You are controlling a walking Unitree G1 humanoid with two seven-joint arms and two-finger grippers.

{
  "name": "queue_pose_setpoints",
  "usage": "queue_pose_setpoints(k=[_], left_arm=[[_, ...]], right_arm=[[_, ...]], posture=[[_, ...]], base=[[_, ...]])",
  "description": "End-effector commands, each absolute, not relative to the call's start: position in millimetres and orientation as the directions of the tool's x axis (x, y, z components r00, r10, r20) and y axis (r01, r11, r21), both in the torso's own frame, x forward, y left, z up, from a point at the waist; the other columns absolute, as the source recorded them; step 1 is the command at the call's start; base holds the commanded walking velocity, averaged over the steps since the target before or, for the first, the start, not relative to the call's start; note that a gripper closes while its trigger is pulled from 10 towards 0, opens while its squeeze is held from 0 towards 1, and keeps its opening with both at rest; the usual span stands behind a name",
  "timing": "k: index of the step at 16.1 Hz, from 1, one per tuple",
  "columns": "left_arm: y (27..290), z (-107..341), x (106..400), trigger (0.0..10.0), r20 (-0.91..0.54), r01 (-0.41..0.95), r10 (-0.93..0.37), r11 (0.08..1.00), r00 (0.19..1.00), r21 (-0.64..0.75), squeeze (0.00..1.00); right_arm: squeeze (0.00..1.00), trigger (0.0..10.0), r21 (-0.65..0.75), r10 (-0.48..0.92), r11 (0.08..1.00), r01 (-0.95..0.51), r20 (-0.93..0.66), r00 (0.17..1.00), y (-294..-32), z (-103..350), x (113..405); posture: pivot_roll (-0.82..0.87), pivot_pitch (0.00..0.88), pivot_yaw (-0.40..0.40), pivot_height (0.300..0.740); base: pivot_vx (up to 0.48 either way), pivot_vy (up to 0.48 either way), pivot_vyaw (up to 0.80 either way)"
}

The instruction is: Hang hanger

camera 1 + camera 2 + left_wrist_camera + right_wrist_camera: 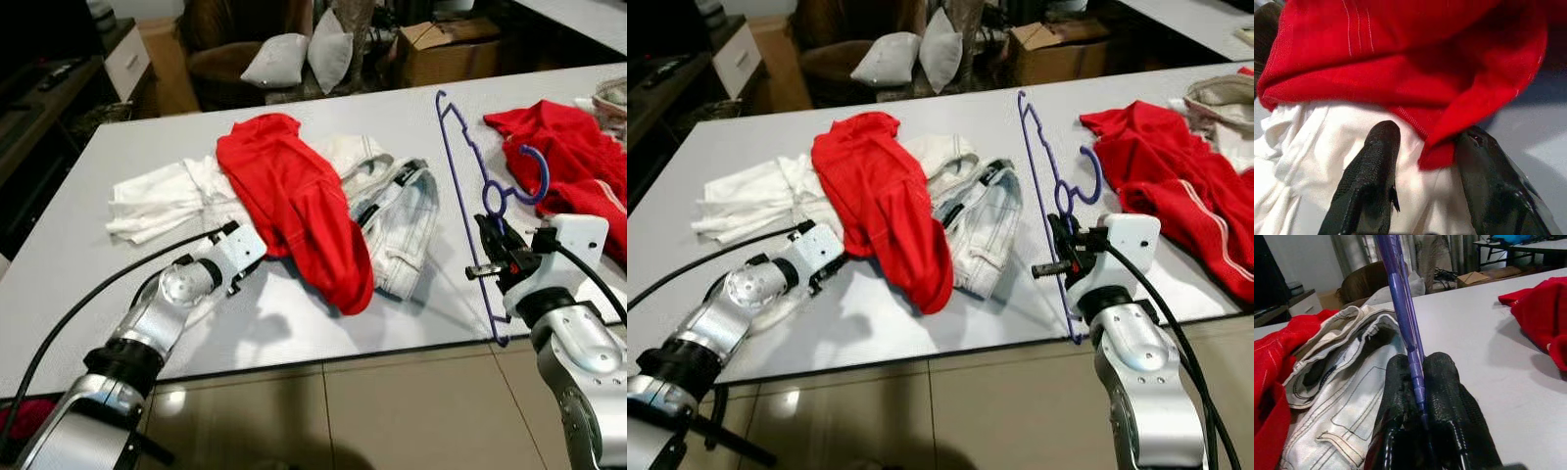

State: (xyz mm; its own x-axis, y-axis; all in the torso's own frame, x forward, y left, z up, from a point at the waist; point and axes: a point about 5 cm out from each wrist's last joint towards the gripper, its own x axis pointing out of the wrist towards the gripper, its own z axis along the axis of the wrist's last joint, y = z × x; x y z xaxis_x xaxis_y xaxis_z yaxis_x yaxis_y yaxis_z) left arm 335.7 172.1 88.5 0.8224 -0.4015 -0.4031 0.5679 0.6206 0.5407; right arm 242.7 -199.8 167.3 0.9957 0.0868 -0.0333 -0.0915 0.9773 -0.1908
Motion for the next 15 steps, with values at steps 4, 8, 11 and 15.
queue_pose_setpoints(k=[4, 8, 11, 15], left_arm=[[178.2, 82.1, 335.0, 9.7, -0.439, 0.595, -0.403, 0.588, 0.803, 0.548, 0.00], [178.4, 83.0, 341.7, 5.6, -0.433, 0.570, -0.374, 0.587, 0.821, 0.575, 0.00], [172.8, 83.8, 343.7, 3.1, -0.418, 0.577, -0.400, 0.603, 0.816, 0.550, 0.00], [165.3, 81.2, 341.4, 0.0, -0.413, 0.622, -0.465, 0.594, 0.783, 0.511, 0.00]], right_arm=[[0.00, 10.0, -0.184, 0.089, 0.979, -0.091, -0.016, 0.996, -198.8, 171.1, 238.3], [0.00, 10.0, -0.184, 0.087, 0.979, -0.088, -0.014, 0.996, -199.3, 171.8, 239.5], [0.00, 10.0, -0.185, 0.086, 0.979, -0.087, -0.013, 0.996, -199.4, 172.2, 239.5], [0.00, 10.0, -0.184, 0.080, 0.980, -0.082, -0.017, 0.997, -200.2, 171.5, 237.8]], posture=[[-0.12, 0.000, 0.131, 0.740], [-0.12, 0.000, 0.129, 0.740], [-0.13, 0.000, 0.130, 0.740], [-0.13, 0.000, 0.133, 0.740]], base=[[0.000, 0.000, 0.00], [0.000, 0.000, 0.00], [0.000, 0.000, 0.00], [0.000, 0.000, 0.00]])
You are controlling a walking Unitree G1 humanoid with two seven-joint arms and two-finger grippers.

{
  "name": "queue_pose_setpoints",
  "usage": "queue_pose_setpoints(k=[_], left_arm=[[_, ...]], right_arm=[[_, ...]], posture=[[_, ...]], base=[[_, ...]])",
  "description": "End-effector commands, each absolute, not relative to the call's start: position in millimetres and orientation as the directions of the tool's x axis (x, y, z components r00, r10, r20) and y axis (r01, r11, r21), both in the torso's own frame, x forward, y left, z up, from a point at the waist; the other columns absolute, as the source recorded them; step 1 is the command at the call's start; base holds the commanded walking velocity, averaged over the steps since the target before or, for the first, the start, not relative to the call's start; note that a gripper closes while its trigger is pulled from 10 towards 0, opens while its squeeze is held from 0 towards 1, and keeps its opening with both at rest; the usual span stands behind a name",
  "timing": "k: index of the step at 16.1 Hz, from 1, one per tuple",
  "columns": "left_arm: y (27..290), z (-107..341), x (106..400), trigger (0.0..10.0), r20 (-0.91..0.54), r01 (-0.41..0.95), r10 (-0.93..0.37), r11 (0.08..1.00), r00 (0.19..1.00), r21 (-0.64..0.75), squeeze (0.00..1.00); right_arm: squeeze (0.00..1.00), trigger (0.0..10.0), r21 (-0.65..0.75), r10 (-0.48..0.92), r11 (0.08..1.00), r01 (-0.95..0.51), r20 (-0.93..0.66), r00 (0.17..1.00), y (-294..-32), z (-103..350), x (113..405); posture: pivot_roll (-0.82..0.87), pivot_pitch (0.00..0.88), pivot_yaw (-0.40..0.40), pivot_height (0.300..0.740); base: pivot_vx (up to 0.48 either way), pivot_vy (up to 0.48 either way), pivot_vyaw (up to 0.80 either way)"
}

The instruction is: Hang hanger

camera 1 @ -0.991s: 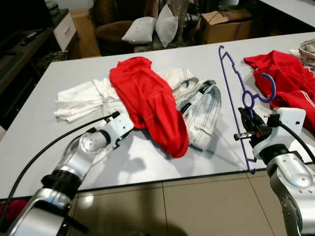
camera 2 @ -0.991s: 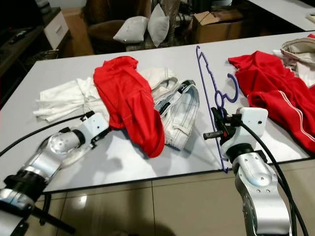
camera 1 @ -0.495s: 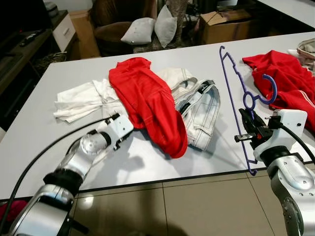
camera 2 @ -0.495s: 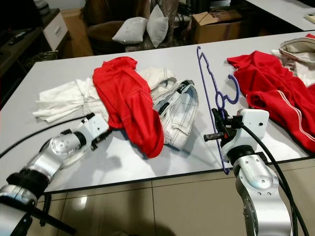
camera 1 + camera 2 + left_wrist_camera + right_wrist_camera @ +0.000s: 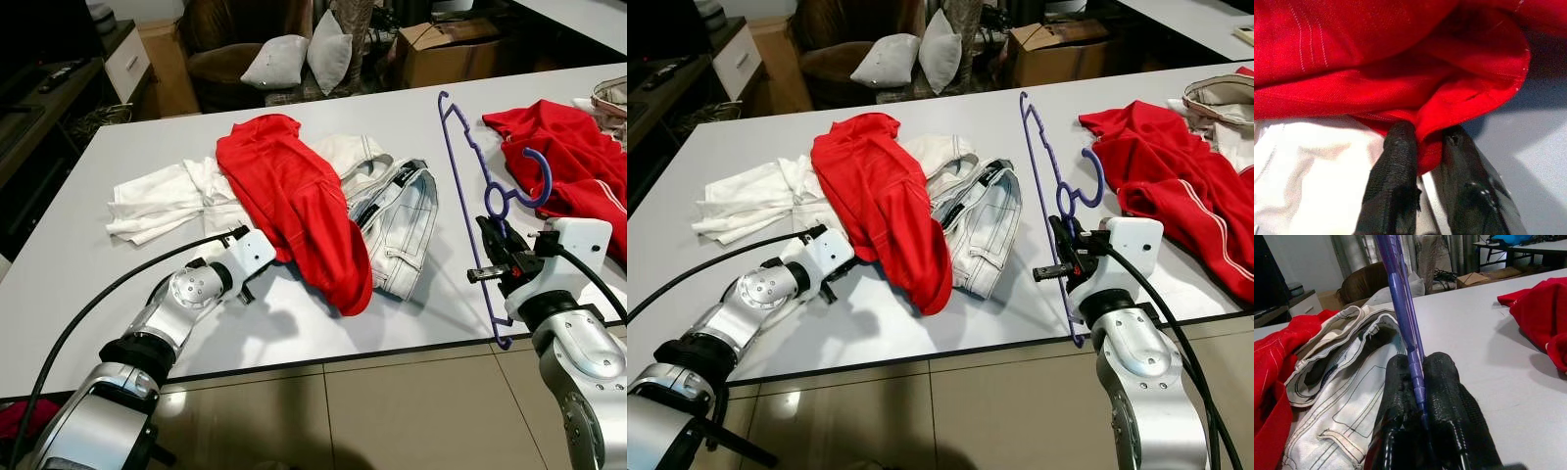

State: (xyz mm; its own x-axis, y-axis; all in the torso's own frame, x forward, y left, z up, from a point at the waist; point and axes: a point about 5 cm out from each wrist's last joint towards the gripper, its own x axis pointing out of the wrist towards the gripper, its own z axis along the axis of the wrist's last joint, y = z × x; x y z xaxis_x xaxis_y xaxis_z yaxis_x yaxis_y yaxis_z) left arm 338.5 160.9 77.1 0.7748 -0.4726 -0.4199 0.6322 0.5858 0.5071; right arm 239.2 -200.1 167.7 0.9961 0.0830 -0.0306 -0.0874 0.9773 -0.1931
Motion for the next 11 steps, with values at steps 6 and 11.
queue_pose_setpoints(k=[6, 11], left_arm=[[165.0, 84.2, 341.5, 0.0, -0.400, 0.651, -0.514, 0.625, 0.759, 0.431, 0.00], [179.3, 150.9, 338.5, 0.0, -0.391, 0.887, -0.798, 0.439, 0.458, 0.143, 0.00]], right_arm=[[0.00, 10.0, -0.185, 0.131, 0.974, -0.131, -0.011, 0.991, -198.7, 173.2, 235.3], [0.00, 10.0, -0.081, 0.694, 0.711, -0.698, -0.080, 0.716, -179.8, 191.6, 180.3]], posture=[[-0.13, 0.000, 0.139, 0.740], [-0.12, 0.000, 0.152, 0.740]], base=[[0.000, 0.000, 0.00], [0.000, 0.000, 0.00]])
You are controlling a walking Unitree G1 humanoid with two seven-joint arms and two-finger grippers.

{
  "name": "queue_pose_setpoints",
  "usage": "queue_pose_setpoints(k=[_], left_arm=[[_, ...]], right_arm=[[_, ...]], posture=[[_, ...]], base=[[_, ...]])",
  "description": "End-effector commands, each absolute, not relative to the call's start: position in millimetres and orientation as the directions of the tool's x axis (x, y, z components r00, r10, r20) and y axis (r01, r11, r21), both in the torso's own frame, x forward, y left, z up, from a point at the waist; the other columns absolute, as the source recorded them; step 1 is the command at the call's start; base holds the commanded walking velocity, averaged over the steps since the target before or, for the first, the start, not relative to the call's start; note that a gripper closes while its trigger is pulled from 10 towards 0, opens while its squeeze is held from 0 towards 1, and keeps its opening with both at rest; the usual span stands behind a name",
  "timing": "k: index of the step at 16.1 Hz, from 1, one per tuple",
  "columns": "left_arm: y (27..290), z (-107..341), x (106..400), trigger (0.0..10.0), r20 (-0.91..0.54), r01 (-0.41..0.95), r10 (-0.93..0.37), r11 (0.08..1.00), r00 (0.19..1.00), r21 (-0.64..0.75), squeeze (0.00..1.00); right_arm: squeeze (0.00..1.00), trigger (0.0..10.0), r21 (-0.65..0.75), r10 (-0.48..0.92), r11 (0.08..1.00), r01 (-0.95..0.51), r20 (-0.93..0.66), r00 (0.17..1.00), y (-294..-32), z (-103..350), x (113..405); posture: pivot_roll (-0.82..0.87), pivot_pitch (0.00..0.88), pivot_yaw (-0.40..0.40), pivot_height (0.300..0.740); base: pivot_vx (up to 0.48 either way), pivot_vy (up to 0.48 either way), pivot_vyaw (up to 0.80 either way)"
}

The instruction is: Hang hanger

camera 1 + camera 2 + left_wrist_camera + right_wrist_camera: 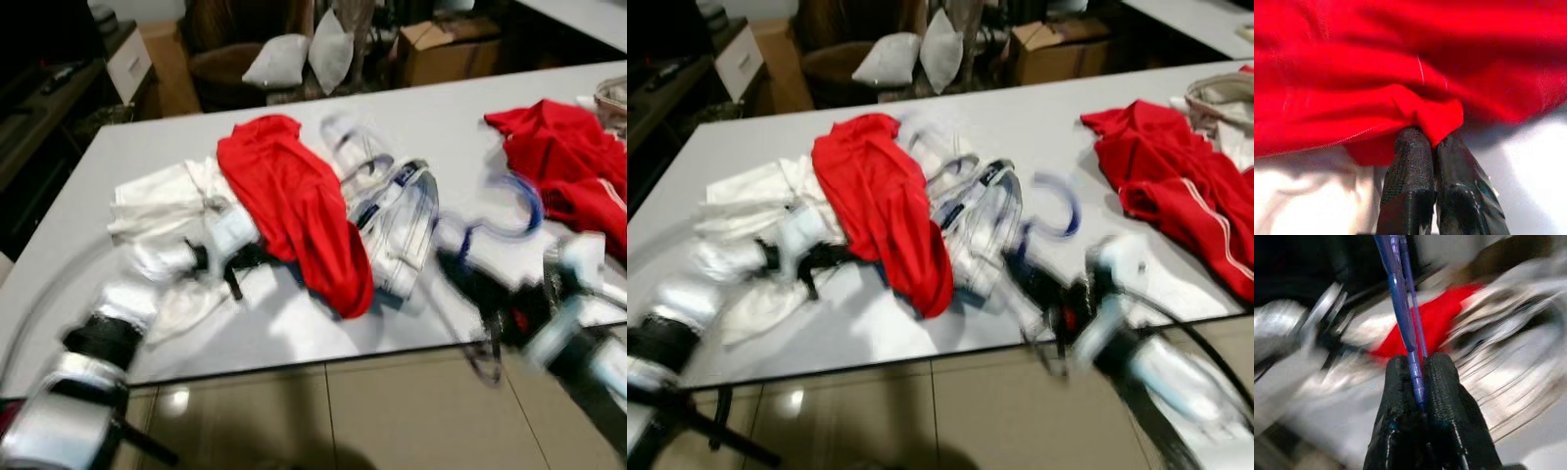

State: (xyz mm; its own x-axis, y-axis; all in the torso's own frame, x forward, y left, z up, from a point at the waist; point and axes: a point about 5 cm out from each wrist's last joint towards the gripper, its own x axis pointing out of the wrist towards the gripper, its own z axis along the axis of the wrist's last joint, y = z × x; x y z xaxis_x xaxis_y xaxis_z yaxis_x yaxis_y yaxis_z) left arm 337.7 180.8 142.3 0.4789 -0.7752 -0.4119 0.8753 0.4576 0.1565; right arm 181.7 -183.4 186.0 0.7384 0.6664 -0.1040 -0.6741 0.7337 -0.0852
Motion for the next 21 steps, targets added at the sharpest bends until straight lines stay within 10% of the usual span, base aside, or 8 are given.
queue_pose_setpoints(k=[1, 8, 21], left_arm=[[179.7, 165.5, 340.7, 0.0, -0.346, 0.893, -0.826, 0.437, 0.445, 0.105, 0.00], [174.1, 247.3, 375.5, 0.0, -0.064, 0.700, -0.709, 0.672, 0.702, 0.242, 0.00], [169.2, 241.0, 365.9, 0.0, -0.185, 0.715, -0.708, 0.589, 0.681, 0.377, 0.00]], right_arm=[[0.00, 10.0, -0.066, 0.724, 0.678, -0.732, -0.106, 0.681, -181.1, 191.0, 174.3], [0.00, 10.0, 0.080, 0.761, 0.584, -0.808, -0.401, 0.511, -188.8, 158.1, 143.1], [0.00, 10.0, -0.078, 0.253, 0.958, -0.275, -0.215, 0.943, -239.5, 170.0, 204.0]], posture=[[-0.12, 0.000, 0.152, 0.740], [-0.12, 0.000, 0.169, 0.740], [-0.13, 0.000, 0.169, 0.740]], base=[[0.000, 0.000, 0.00], [0.000, 0.000, 0.00], [0.000, 0.000, 0.00]])
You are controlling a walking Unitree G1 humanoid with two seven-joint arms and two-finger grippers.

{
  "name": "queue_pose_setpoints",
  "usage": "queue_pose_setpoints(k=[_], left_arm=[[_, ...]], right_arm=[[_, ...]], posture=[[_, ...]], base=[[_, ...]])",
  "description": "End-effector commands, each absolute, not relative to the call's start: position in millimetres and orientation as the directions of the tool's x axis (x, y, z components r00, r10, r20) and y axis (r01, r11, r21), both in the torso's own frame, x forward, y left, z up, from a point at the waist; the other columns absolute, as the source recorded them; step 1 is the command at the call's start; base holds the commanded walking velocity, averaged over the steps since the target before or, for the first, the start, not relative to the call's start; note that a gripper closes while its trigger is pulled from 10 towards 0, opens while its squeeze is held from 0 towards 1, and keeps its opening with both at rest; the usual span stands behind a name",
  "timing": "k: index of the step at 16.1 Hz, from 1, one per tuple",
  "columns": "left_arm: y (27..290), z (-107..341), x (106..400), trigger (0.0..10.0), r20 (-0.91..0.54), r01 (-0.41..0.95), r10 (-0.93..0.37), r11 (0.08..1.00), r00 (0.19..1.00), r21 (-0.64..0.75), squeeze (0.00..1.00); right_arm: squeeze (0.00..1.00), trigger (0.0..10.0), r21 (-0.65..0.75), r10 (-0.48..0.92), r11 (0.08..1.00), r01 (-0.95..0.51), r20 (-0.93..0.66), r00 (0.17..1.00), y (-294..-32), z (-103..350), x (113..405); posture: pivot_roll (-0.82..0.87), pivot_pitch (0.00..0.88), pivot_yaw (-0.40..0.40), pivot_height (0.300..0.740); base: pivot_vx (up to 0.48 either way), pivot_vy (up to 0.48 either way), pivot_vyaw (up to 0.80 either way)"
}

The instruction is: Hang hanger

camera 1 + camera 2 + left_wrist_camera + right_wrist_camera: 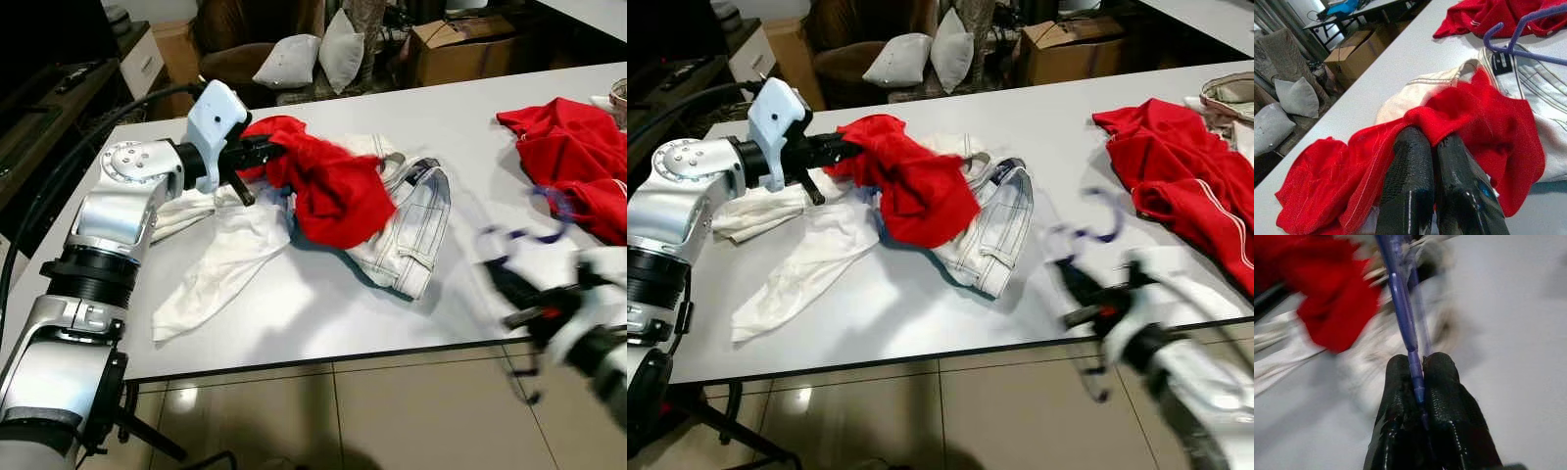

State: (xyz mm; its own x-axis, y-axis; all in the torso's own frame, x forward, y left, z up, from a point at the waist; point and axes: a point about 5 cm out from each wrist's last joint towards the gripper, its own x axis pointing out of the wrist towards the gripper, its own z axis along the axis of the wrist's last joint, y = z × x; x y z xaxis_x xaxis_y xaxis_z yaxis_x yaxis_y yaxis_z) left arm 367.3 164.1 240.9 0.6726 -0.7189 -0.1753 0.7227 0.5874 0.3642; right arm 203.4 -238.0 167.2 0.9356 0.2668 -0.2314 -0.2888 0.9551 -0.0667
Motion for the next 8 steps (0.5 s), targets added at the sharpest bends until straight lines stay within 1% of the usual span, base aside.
queue_pose_setpoints(k=[1, 3, 5, 6, 7, 8], left_arm=[[167.6, 241.2, 365.4, 0.0, -0.182, 0.718, -0.714, 0.582, 0.676, 0.383, 0.00], [162.5, 241.3, 363.4, 0.0, -0.182, 0.744, -0.743, 0.551, 0.643, 0.379, 0.00], [158.8, 247.6, 363.6, 0.0, -0.132, 0.750, -0.759, 0.572, 0.637, 0.332, 0.00], [158.2, 250.4, 367.1, 0.0, -0.124, 0.733, -0.743, 0.593, 0.658, 0.333, 0.00], [157.8, 250.8, 368.3, 0.0, -0.124, 0.728, -0.738, 0.599, 0.664, 0.335, 0.00], [156.3, 251.3, 369.3, 0.0, -0.122, 0.727, -0.737, 0.600, 0.665, 0.335, 0.00]], right_arm=[[0.00, 10.0, -0.084, 0.251, 0.958, -0.274, -0.215, 0.944, -242.4, 171.5, 202.2], [0.00, 10.0, -0.064, 0.302, 0.945, -0.321, -0.210, 0.930, -238.2, 174.5, 197.1], [0.00, 10.0, -0.058, 0.363, 0.922, -0.383, -0.215, 0.907, -230.7, 174.1, 191.9], [0.00, 10.0, 0.010, 0.535, 0.842, -0.539, -0.141, 0.833, -209.2, 184.3, 181.1], [0.00, 10.0, 0.034, 0.594, 0.803, -0.595, -0.125, 0.794, -201.8, 186.9, 176.1], [0.00, 10.0, 0.079, 0.670, 0.742, -0.666, -0.126, 0.731, -191.8, 186.8, 167.7]], posture=[[-0.13, 0.000, 0.173, 0.740], [-0.13, 0.000, 0.173, 0.740], [-0.14, 0.000, 0.178, 0.740], [-0.13, 0.000, 0.179, 0.740], [-0.13, 0.000, 0.179, 0.740], [-0.14, 0.000, 0.183, 0.740]], base=[[0.000, 0.000, 0.00], [0.000, 0.000, 0.00], [0.000, 0.000, 0.00], [0.000, 0.000, 0.00], [0.000, 0.000, 0.00], [0.000, 0.000, 0.00]])
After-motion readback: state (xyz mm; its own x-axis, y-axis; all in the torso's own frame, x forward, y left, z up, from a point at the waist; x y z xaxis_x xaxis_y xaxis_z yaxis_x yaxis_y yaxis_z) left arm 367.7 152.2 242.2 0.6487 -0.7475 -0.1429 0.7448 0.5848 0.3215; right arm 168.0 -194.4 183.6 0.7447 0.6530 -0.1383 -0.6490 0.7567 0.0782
